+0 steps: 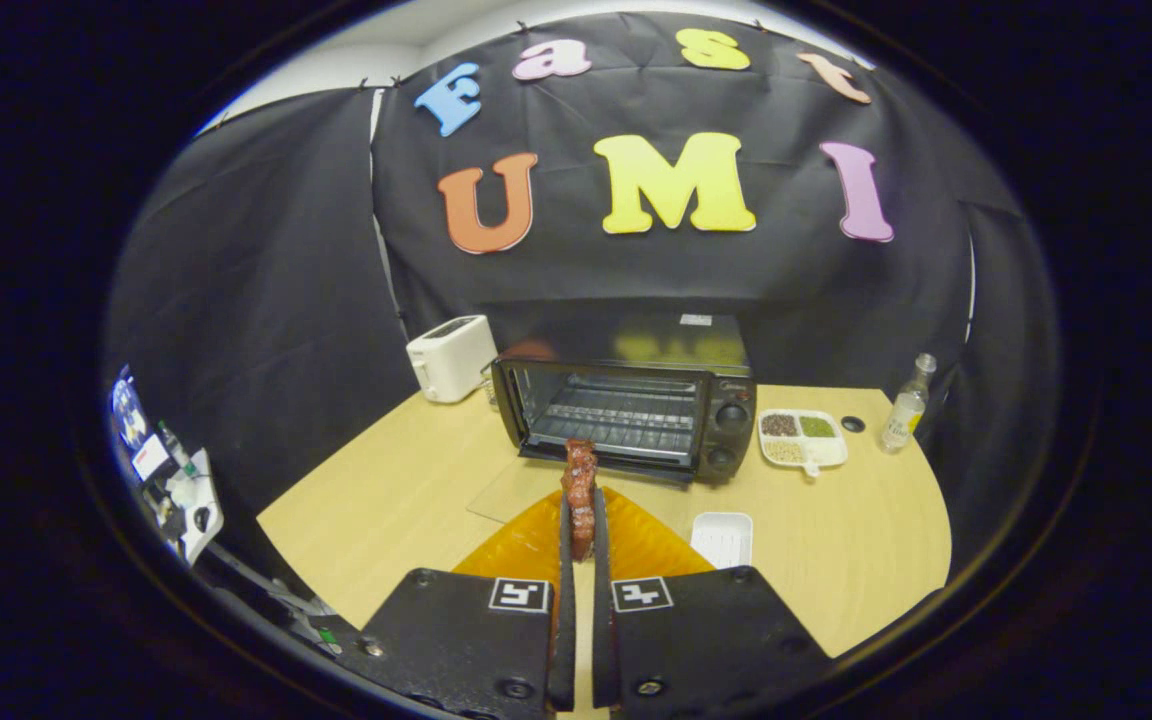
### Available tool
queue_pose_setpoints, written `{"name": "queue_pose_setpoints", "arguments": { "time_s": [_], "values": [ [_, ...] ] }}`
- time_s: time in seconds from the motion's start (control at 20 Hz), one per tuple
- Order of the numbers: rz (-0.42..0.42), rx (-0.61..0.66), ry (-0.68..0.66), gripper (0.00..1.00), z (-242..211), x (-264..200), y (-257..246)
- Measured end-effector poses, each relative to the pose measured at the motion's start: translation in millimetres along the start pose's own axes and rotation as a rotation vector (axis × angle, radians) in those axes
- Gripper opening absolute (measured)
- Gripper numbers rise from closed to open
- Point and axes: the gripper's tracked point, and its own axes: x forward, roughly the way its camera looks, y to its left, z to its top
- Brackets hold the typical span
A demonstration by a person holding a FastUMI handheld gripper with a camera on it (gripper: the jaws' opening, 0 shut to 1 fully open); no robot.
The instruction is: Open the toaster oven, put the food inside, and close the toaster oven door.
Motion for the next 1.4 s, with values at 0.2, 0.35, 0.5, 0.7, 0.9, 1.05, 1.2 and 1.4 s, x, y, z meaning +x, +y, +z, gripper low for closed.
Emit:
{"name": "queue_pose_setpoints", "arguments": {
  "time_s": [0.2,0.35,0.5,0.7,0.9,1.05,1.2,1.4],
  "values": [
    [-0.045,-0.005,-0.023,0.1,0,50,8],
    [-0.074,0.002,-0.065,0.1,6,87,11],
    [-0.083,0.034,-0.106,0.1,12,119,16],
    [-0.087,0.081,-0.168,0.1,21,164,15],
    [-0.051,0.166,-0.211,0.1,33,212,9],
    [0.015,0.268,-0.198,0.1,36,243,9],
    [0.042,0.354,-0.163,0.1,30,264,2],
    [0.049,0.337,-0.178,0.1,32,274,-5]
  ]
}}
